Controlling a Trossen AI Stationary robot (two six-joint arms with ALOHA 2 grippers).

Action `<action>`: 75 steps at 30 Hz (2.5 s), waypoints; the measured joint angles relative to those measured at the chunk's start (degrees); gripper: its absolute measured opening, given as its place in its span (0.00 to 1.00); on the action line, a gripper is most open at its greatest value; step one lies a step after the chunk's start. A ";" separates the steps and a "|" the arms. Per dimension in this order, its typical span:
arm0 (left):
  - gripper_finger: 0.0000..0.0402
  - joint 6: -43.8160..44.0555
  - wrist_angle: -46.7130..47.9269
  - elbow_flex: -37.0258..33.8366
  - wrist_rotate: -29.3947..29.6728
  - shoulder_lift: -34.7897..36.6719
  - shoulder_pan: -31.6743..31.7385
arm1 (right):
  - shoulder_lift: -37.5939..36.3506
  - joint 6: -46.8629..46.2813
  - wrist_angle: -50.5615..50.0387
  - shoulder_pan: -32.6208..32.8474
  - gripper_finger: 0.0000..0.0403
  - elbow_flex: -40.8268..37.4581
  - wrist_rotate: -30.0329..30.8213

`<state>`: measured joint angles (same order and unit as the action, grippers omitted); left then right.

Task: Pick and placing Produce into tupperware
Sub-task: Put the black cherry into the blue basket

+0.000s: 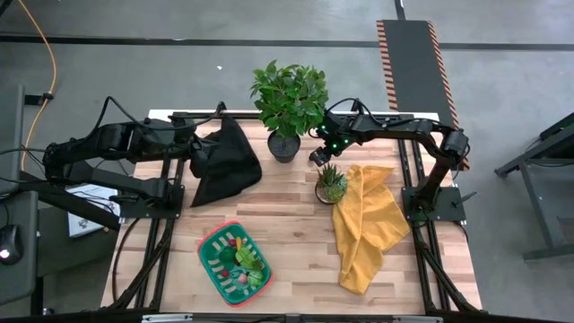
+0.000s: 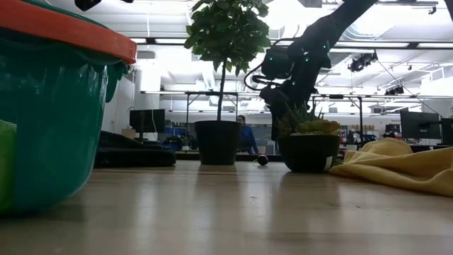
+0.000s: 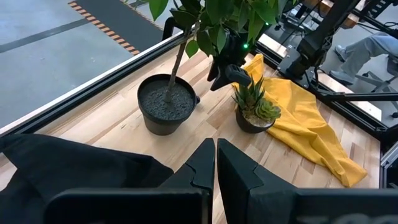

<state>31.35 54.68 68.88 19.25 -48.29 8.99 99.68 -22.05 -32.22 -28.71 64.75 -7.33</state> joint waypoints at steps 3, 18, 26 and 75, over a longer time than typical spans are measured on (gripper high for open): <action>0.02 0.00 0.00 0.00 -0.02 0.00 0.00 | 0.00 -0.04 0.08 -0.06 0.47 0.00 -0.22; 0.02 0.02 -0.02 0.00 -0.04 0.00 0.00 | 0.00 -1.88 3.03 -0.17 0.47 0.00 -0.34; 0.02 0.02 -0.02 0.00 -0.04 -0.02 0.00 | 2.12 -2.36 3.52 -0.15 0.47 0.00 -2.24; 0.02 -0.22 2.99 0.00 -0.09 -0.02 -0.01 | 4.70 -2.04 7.71 -0.11 0.63 0.00 -0.81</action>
<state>31.14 57.67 68.88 19.16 -48.31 8.98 104.38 -24.09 -24.51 -28.82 64.75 -8.14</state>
